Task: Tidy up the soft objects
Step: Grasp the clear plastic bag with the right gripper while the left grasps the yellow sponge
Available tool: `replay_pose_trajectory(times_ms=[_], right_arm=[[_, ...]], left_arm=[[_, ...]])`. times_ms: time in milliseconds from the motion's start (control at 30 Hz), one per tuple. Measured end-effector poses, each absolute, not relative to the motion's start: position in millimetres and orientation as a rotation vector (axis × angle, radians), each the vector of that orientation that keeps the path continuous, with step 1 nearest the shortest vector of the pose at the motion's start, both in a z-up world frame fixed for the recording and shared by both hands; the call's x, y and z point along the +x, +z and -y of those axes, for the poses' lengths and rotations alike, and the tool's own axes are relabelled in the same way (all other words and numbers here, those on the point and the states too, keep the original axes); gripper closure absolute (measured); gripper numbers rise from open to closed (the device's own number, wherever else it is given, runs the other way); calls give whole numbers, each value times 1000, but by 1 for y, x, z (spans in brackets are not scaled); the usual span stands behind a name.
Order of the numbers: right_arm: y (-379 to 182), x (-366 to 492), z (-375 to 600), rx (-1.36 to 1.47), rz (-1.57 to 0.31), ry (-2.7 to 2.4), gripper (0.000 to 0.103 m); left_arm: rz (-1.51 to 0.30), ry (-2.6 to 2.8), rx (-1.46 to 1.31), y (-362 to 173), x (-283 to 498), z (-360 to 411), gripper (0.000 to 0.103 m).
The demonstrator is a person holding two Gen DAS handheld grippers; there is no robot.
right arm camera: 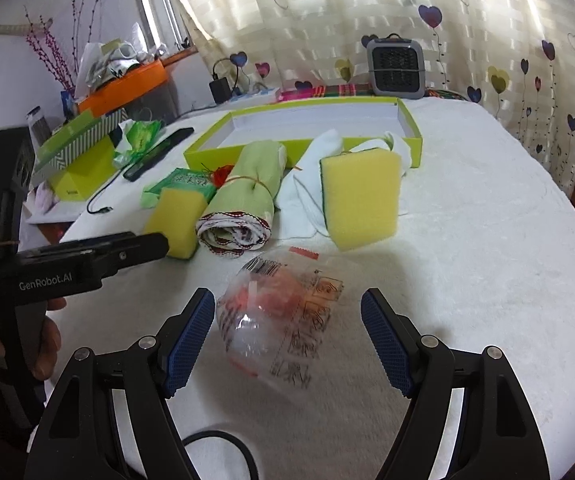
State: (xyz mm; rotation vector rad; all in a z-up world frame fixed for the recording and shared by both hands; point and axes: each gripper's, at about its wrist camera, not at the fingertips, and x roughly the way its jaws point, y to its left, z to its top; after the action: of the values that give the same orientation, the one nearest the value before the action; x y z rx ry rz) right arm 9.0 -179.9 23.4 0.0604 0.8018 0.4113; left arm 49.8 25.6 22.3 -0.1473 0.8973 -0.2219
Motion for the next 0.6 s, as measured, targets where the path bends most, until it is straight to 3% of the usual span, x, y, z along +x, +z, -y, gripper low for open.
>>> replay_pose_trajectory(times_ms=[467, 600], right_arm=[[7, 21, 158, -42, -868, 385, 27], [7, 20, 158, -49, -869, 378, 27]], left_arm=[[-934, -175, -122, 11, 70, -23, 34], [-933, -171, -114, 11, 71, -23, 40]])
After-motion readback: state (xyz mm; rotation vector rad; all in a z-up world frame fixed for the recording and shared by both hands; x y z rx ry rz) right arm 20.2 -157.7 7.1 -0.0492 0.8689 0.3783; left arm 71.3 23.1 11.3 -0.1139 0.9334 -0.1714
